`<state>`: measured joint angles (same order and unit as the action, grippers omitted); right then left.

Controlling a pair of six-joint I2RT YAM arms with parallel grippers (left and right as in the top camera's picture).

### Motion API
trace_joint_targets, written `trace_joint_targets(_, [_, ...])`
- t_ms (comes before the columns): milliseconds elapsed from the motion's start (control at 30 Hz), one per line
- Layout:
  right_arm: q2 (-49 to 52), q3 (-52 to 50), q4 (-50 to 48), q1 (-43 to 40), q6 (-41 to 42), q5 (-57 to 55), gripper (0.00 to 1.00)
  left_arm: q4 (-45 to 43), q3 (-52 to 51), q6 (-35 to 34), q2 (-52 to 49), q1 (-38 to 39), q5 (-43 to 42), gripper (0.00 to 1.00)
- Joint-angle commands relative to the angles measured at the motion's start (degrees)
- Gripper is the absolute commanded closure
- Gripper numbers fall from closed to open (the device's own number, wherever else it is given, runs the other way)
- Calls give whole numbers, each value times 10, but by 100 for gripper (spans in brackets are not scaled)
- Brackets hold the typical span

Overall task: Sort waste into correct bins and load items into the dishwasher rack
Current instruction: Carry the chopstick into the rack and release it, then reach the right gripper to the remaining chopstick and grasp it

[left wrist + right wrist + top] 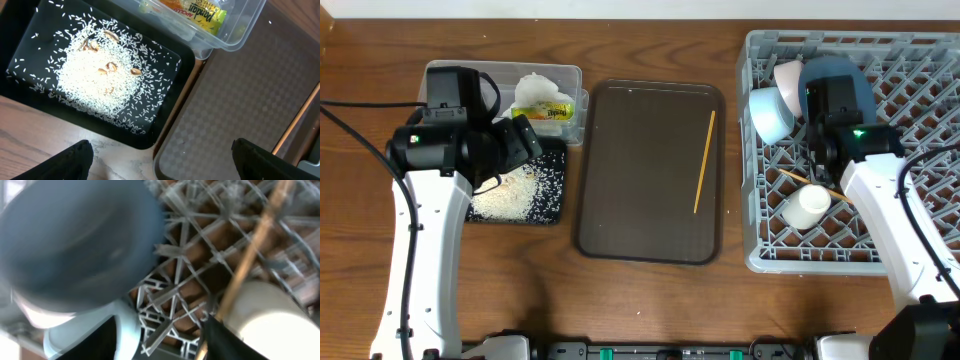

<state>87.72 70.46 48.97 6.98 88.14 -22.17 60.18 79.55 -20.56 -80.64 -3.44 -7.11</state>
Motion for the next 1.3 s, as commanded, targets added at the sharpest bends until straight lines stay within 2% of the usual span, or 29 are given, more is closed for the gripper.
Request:
trace_joint_targets(0, [-7, 4, -34, -1, -244, 25, 37, 2, 10, 6, -6, -2, 3, 9])
trace_joint_targets(67, [-20, 13, -68, 1, -394, 91, 40, 2, 10, 6, -6, -2, 3, 9])
trace_joint_targets(133, [-37, 19, -114, 8, -564, 204, 49, 2, 10, 6, -6, -2, 3, 9])
trace_joint_targets(200, [-50, 24, -129, 19, -626, 280, 1, 2, 10, 6, -6, -2, 3, 9])
trace_joint_targets(400, [-50, 22, -120, 95, -599, 295, 1, 2, 10, 6, -6, -2, 3, 9])
trace_joint_targets(533, [-6, 22, -121, 167, -564, 225, 1, 2, 10, 6, -6, -2, 3, 9])
trace_joint_targets(633, [38, 28, -116, 199, -559, 218, 1, 2, 10, 6, -6, -2, 3, 8])
trace_joint_targets(767, [116, 94, -31, 211, -566, 220, 2, 2, 10, 6, -6, -2, 3, 9])
trace_joint_targets(900, [209, 191, 71, 212, -596, 221, 11, 2, 10, 6, -6, -2, 3, 9])
trace_joint_targets(967, [251, 228, 92, 218, -596, 222, 21, 2, 10, 6, -6, -2, 3, 9])
trace_joint_targets(1067, [284, 240, 80, 228, -585, 222, 46, 2, 10, 6, -6, -2, 3, 9])
trace_joint_targets(1133, [303, 240, 74, 230, -564, 219, 58, 2, 10, 6, -6, -2, 3, 9])
trace_joint_targets(1200, [320, 240, 75, 230, -551, 216, 65, 2, 10, 6, -6, -2, 3, 9])
trace_joint_targets(1267, [337, 240, 79, 230, -544, 205, 67, 2, 10, 6, -6, -2, 3, 9])
